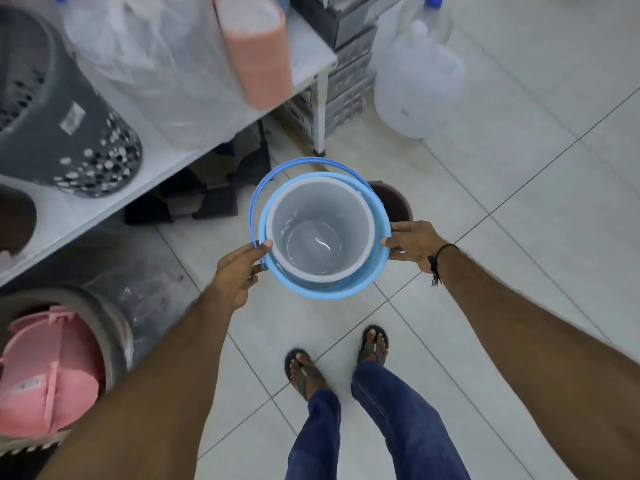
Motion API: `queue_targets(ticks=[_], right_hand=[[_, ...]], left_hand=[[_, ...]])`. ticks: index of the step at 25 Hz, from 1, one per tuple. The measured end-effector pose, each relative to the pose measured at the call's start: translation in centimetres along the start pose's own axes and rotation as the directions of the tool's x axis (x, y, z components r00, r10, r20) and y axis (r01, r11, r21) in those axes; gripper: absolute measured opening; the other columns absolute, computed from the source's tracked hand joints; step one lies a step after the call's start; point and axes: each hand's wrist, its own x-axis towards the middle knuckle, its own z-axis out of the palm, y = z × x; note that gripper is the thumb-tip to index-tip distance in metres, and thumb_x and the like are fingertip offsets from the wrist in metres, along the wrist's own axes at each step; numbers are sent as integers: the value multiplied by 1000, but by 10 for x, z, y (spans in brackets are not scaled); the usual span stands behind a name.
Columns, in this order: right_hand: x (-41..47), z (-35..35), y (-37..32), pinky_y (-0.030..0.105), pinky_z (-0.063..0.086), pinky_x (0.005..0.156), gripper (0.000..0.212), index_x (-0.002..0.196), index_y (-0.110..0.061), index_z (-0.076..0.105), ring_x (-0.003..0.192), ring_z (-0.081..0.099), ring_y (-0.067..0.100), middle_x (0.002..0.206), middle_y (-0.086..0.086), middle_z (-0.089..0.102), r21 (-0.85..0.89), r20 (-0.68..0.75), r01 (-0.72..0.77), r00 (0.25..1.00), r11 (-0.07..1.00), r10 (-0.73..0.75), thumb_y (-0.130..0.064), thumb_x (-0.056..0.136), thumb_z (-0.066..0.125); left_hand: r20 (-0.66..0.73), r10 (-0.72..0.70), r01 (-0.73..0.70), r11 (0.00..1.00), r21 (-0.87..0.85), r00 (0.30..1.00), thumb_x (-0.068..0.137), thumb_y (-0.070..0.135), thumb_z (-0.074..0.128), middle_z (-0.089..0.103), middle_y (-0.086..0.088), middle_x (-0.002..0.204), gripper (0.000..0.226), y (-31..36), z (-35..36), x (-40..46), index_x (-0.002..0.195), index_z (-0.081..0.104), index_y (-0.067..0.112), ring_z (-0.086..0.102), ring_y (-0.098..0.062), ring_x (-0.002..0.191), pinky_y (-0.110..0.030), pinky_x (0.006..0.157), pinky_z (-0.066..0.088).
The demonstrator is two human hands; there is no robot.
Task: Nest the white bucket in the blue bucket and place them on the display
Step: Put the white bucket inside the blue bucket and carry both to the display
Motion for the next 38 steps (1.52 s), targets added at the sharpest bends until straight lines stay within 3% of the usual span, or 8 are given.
queue_targets(ticks=[7,13,19,22,25,28,33,38], right_hand=[[58,-105,-44,32,58,69,39,124,4,64,95,68,29,113,17,71,44,-91,3,996,999,1,12,86,69],[191,-153,2,47,56,93,41,127,2,63,105,68,31,124,20,68,39,-177,-139,974,989,144,12,88,68],[312,-151,66,50,59,92,38,120,-6,71,102,72,32,113,15,74,-91,-219,-237,952,967,212,7,84,70],[339,-145,81,45,61,90,19,92,-18,80,95,74,29,90,6,77,-198,-315,-256,931,946,186,-10,77,73],[350,-143,84,43,58,95,31,104,-22,78,101,70,28,99,4,75,-261,-370,-231,921,937,124,-34,75,73],[362,-147,78,43,56,94,50,119,-17,68,111,65,24,112,1,68,-200,-302,-319,919,926,252,-44,77,75],[344,-145,62,46,52,93,30,102,-15,72,96,67,15,105,0,72,-145,-138,-342,936,929,323,-33,80,82],[234,-112,2,45,47,94,51,112,-11,70,108,63,20,114,2,70,-207,-18,-302,952,930,305,-38,73,87]], left_hand=[[-9,40,-40,999,8,999,70,33,89,77,8,77,24,47,133,33,90,77,25,70,-15,73,-26,66,44],[-119,-100,96,995,-34,988,74,27,88,75,1,88,25,2,217,128,95,74,20,69,-14,74,-27,70,51],[-228,-225,217,974,-58,947,83,20,81,71,-9,105,32,-69,251,225,112,70,11,65,-23,94,-37,89,54],[-255,-276,263,961,-83,927,87,22,77,69,-8,110,34,-95,255,250,116,68,10,64,-24,103,-43,99,53],[-251,-309,288,950,-116,917,89,30,72,64,1,98,11,-107,257,262,95,67,21,58,-22,104,-45,101,49],[-136,-358,332,925,-183,924,87,32,69,65,-1,110,25,-113,256,266,111,67,24,60,-21,109,-45,96,50],[-100,-367,346,920,-184,925,83,30,77,66,0,103,27,-99,238,247,106,66,22,62,-20,101,-36,73,53],[-118,-342,321,933,-163,932,76,39,81,64,0,109,41,-57,170,152,109,65,22,60,-17,104,-42,99,49]])
